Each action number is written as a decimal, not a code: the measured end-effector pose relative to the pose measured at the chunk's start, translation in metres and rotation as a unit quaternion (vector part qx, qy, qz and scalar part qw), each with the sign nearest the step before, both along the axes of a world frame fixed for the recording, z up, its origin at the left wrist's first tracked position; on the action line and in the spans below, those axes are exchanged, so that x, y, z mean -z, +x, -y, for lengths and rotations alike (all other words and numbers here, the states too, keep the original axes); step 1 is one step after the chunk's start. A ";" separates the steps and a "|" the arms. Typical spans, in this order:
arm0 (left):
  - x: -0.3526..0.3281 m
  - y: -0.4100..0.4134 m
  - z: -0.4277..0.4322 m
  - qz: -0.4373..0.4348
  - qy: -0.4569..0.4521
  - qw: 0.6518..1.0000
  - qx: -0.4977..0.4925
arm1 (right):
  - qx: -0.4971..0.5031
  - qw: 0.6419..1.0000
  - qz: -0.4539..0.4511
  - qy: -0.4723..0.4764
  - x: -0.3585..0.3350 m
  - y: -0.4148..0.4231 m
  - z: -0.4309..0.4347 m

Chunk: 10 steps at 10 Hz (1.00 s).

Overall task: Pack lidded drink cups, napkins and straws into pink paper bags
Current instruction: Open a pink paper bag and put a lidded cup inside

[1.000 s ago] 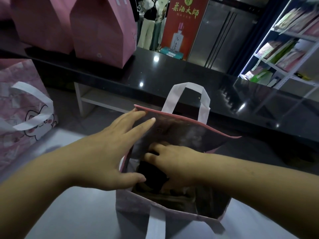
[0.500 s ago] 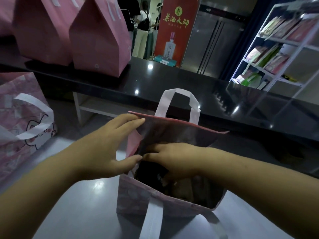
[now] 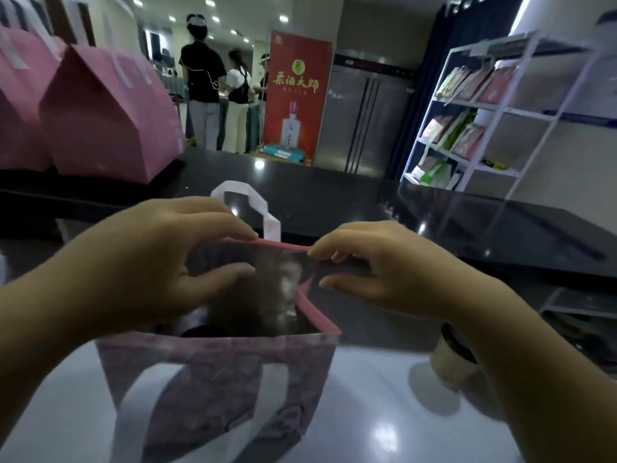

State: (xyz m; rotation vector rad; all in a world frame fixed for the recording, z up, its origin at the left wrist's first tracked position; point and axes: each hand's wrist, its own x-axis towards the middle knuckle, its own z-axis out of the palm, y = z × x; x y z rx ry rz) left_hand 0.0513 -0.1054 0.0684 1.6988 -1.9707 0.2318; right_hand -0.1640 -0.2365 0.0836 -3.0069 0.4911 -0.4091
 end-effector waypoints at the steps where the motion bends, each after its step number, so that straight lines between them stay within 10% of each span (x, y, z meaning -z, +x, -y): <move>1: -0.008 -0.060 0.016 0.016 0.046 0.999 0.009 | 0.025 0.999 0.017 0.015 0.006 -0.056 0.018; 6: 0.088 -0.222 0.115 0.090 0.132 0.987 0.017 | 0.250 0.942 -0.215 0.064 0.104 -0.225 0.140; 10: 0.112 -0.233 0.127 0.092 0.167 0.982 -0.012 | 0.233 0.935 -0.226 0.144 0.153 -0.219 0.178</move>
